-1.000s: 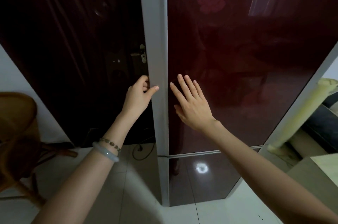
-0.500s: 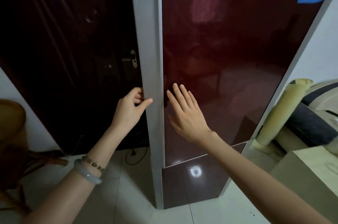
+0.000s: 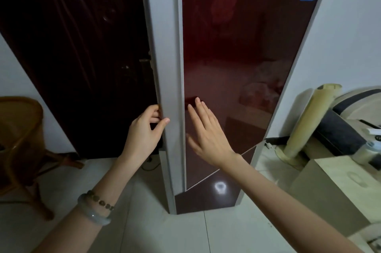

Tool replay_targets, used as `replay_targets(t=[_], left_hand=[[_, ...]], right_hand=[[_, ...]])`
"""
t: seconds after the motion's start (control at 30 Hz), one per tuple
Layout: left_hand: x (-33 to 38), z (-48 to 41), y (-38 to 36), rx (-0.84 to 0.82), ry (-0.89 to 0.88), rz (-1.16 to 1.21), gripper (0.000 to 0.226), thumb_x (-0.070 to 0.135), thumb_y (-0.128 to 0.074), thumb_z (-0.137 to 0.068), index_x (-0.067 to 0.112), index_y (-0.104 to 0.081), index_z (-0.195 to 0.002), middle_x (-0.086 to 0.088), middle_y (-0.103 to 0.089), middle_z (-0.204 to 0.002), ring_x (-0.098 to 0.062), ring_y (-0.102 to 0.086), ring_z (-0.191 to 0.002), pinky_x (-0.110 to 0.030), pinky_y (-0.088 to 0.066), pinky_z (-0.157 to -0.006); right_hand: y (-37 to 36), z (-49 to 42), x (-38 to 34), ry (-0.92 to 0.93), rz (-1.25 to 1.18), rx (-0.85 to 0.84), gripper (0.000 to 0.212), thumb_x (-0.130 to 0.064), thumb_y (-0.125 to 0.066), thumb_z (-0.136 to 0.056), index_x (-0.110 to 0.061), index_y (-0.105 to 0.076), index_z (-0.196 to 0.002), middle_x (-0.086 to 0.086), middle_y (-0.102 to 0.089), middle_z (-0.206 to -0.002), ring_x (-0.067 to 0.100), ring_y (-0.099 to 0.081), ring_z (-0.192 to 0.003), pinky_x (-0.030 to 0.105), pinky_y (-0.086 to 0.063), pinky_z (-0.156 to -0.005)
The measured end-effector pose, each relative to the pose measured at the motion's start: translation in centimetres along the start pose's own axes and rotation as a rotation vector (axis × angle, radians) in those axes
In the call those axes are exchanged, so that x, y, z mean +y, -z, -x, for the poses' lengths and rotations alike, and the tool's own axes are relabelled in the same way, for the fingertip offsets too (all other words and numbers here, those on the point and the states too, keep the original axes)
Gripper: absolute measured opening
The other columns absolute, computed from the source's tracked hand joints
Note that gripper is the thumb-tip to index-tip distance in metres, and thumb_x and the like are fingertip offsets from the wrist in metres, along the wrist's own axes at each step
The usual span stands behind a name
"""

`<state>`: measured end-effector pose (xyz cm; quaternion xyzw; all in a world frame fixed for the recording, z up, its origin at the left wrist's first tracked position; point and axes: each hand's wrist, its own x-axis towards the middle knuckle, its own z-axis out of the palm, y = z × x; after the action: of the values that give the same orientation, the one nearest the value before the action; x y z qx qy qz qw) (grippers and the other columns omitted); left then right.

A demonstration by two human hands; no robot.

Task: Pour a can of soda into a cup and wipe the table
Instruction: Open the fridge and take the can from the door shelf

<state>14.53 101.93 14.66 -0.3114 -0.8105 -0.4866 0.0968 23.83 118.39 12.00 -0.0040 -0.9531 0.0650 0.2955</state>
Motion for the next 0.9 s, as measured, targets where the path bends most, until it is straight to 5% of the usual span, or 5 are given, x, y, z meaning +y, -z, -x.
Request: replay_targets(t=[0.23,0.47,0.6,0.7,0.9], left_hand=[[5.1,7.5,-1.4,-0.096,-0.15,-0.092,0.049,0.025,-0.06,-0.089,0.01,-0.047,-0.134,-0.003,-0.06,-0.12,-0.016,-0.055,-0.112,-0.035,-0.046,-0.096],[11.8,13.8,-3.8,-0.229,-0.248,-0.074,0.06,0.026,-0.057,-0.09,0.012,-0.033,-0.143,-0.005,-0.045,-0.138,-0.017,-0.042,-0.128,-0.028,-0.036,-0.102],[14.0,16.2,-5.6,-0.325,-0.359,-0.014,0.062,0.032,-0.054,-0.092,0.021,-0.026,-0.146,0.002,-0.04,-0.141,-0.01,-0.035,-0.131,-0.029,-0.033,-0.107],[14.9,16.9,-7.3,-0.357,-0.482,-0.032,0.059,0.035,-0.052,-0.092,0.023,-0.027,-0.145,0.006,-0.041,-0.14,0.004,-0.025,-0.129,-0.018,-0.019,-0.106],[17.0,17.7,-10.6,-0.429,-0.732,-0.12,0.051,0.034,-0.046,-0.091,0.016,-0.039,-0.138,-0.002,-0.05,-0.133,-0.01,-0.038,-0.125,-0.02,-0.019,-0.108]], right_hand=[[3.4,7.5,-1.4,-0.089,-0.092,0.059,0.079,-0.039,-0.05,-0.092,0.001,-0.01,-0.147,0.025,-0.009,-0.154,0.031,-0.012,-0.144,0.042,-0.019,-0.117],[7.0,14.0,-1.1,-0.244,-0.096,0.125,0.086,-0.055,-0.04,-0.092,-0.007,0.002,-0.149,0.011,-0.002,-0.158,0.014,-0.003,-0.146,0.021,-0.002,-0.117],[9.3,17.4,0.0,-0.288,-0.082,0.191,0.086,-0.059,-0.037,-0.092,-0.001,-0.008,-0.148,0.016,-0.013,-0.156,0.017,-0.009,-0.145,0.028,-0.01,-0.118],[11.1,19.9,1.2,-0.317,-0.018,0.223,0.082,-0.056,-0.038,-0.093,0.001,-0.013,-0.147,0.017,-0.017,-0.155,0.021,-0.014,-0.144,0.035,-0.017,-0.118],[14.3,24.9,3.6,-0.366,0.111,0.303,0.072,-0.038,-0.052,-0.092,0.002,-0.023,-0.144,0.018,-0.027,-0.151,0.024,-0.024,-0.142,0.038,-0.025,-0.115]])
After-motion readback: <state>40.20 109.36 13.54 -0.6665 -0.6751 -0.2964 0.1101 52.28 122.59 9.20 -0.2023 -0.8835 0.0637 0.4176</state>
